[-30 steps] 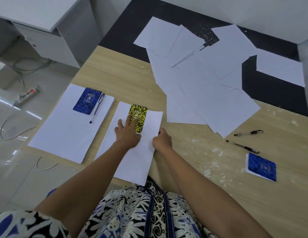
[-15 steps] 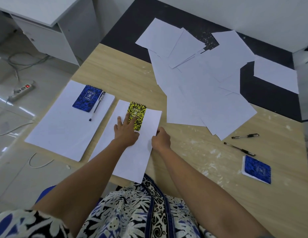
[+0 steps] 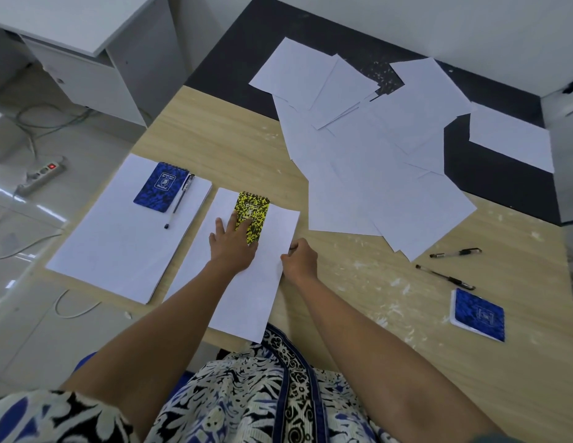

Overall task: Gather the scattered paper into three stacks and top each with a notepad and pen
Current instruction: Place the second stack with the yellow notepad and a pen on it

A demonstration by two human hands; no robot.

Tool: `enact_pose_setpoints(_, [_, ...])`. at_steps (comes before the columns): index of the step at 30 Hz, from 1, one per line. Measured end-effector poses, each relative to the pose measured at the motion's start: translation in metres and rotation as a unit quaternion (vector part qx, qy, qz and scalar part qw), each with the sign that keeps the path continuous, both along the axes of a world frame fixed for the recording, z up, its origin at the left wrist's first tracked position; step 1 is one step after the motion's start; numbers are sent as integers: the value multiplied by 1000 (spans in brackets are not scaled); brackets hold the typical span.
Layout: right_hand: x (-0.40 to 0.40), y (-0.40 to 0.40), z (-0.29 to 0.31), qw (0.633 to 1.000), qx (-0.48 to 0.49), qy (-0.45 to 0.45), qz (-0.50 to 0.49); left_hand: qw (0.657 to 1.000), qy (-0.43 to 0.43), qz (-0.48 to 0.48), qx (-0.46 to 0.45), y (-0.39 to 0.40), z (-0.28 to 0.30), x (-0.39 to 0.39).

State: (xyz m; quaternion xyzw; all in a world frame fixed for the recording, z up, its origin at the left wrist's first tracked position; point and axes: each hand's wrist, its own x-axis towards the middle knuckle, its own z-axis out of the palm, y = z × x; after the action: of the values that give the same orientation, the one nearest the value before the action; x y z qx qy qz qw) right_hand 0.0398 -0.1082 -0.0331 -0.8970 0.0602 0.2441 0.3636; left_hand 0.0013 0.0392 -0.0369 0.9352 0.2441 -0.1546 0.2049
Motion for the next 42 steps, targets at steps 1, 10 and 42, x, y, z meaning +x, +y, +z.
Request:
enact_pose_setpoints(1, [1, 0, -1, 1000, -1, -1, 3, 1000, -1, 0, 7, 0, 0, 0])
enact_pose_setpoints(10, [3, -8, -2, 999, 8, 15, 45, 999, 9, 35, 1, -12, 3, 7])
enact_pose_setpoints(42, [68, -288, 4, 986, -113, -21, -118, 971, 75, -227, -3, -261, 5, 78])
